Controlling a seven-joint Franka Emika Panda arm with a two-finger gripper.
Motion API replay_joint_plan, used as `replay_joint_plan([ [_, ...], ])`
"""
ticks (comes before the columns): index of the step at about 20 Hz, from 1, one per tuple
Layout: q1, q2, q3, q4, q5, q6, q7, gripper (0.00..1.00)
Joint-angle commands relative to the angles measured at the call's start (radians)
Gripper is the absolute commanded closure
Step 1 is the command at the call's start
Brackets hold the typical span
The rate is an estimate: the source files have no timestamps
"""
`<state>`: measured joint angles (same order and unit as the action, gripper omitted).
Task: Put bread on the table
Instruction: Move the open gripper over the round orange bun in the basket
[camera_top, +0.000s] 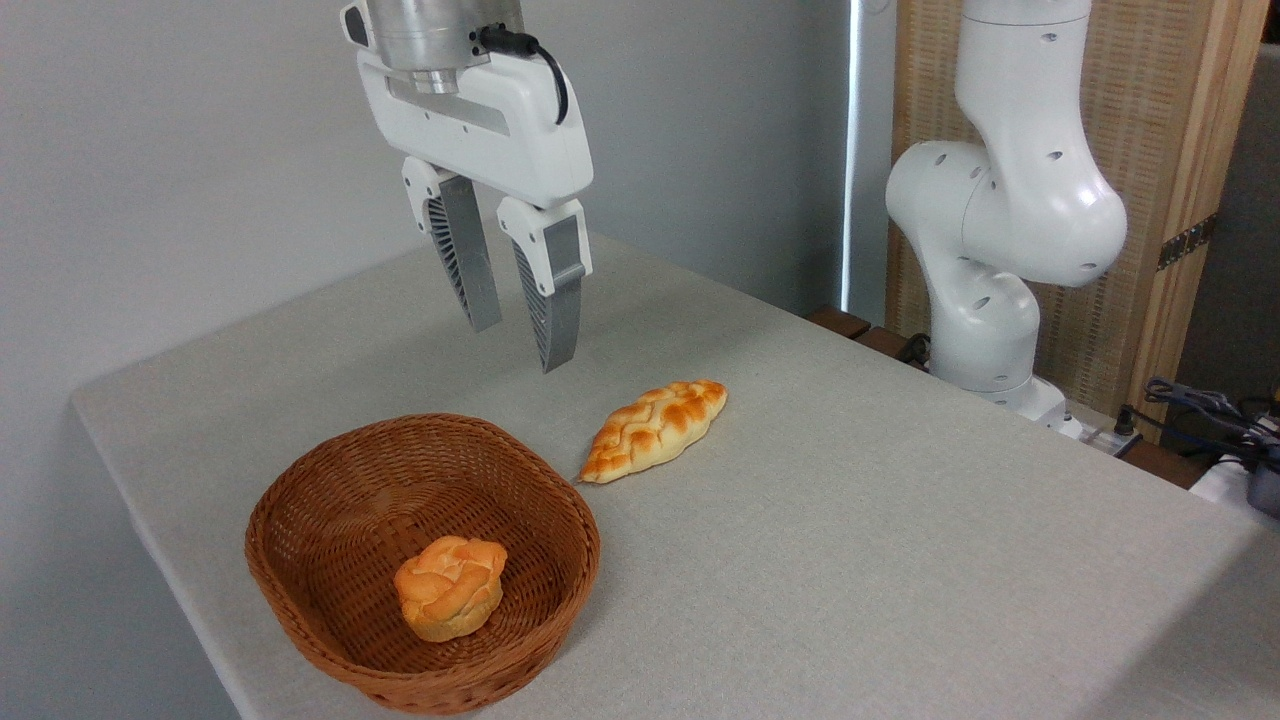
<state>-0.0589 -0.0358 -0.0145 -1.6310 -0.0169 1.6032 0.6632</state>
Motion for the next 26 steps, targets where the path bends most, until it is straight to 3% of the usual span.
replay_joint_plan([
  [1,-0.009,0.019,0.005,0.01,0.002,0.03,-0.007,0.0],
  [13,-0.01,0.028,-0.001,0.011,0.002,0.049,0.004,0.0],
  [16,-0.012,0.069,-0.033,0.01,-0.043,0.246,0.003,0.0],
  [18,-0.012,0.089,-0.048,0.005,-0.041,0.352,0.006,0.0],
  [21,-0.012,0.12,-0.05,0.007,-0.04,0.417,0.032,0.0],
  [26,-0.012,0.155,-0.056,0.005,-0.038,0.429,0.053,0.0],
])
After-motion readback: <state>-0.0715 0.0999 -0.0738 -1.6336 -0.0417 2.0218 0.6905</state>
